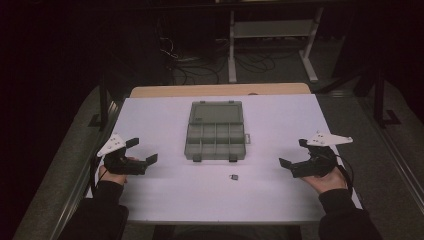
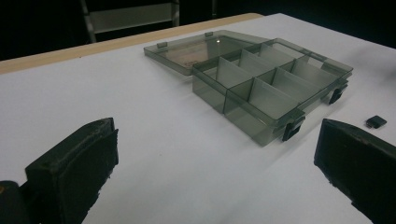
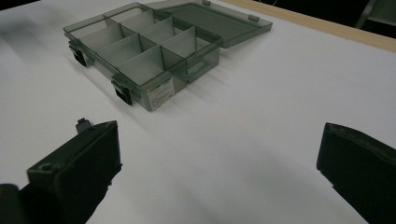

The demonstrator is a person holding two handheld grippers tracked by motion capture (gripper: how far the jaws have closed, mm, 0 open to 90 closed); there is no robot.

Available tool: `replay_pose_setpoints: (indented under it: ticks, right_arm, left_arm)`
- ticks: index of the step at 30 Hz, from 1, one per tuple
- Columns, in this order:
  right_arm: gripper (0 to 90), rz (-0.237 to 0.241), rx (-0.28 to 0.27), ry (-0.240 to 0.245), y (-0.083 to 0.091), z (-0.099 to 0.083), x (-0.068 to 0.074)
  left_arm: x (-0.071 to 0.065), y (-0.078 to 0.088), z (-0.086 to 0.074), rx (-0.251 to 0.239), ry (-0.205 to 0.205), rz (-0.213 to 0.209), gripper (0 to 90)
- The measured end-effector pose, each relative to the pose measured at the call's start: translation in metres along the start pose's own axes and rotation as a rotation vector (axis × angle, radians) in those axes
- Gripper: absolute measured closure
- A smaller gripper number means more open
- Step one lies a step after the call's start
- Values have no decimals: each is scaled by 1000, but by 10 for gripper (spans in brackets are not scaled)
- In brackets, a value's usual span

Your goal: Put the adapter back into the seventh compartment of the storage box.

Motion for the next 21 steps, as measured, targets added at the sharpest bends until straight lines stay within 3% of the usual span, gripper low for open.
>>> replay_pose_setpoints:
  ticks: [21]
  right_arm:
    - [0, 11, 12, 13, -2, 1, 3]
  left_arm:
    - [-1, -1, -1, 9, -2, -4, 0]
Point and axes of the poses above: each handheld gripper's, and its own axes: y roughly backward along the jaws, z roughly out of its top, x roughly to its left, the point moved 5 cm from there along -y, roughly forward along the jaws, and after that the axes turned 4 degrees about x, right-handed, at the moved point
